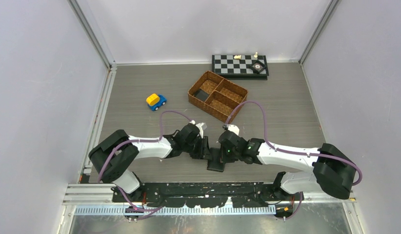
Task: Put the credit cards into the card holder
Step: Close the card holder at the center of the board.
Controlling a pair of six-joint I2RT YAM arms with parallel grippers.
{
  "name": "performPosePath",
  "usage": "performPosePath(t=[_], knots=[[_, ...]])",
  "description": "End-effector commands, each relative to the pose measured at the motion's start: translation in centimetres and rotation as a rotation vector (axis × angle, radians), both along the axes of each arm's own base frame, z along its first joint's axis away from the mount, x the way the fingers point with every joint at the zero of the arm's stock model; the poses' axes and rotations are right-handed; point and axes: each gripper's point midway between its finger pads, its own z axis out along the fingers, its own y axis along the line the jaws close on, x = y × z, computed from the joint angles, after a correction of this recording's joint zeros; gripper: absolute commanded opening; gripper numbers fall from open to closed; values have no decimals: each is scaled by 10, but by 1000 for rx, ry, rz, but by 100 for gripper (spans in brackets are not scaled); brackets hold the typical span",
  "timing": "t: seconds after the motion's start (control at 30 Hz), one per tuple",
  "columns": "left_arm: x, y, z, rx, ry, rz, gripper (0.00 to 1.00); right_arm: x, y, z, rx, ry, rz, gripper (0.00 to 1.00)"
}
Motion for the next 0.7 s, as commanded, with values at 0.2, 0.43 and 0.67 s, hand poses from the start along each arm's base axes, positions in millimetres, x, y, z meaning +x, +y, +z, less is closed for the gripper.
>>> performPosePath(t=[0.2, 0.43, 0.67], knots=[[4, 2, -4, 31, -10, 4, 33, 7, -1, -9, -18, 15, -62, 0], [3, 2, -4, 32, -10, 2, 33, 8, -17, -19, -43, 49, -124, 1], [3, 2, -5, 36, -7, 3, 32, 6, -26, -33, 20, 114, -186, 0]])
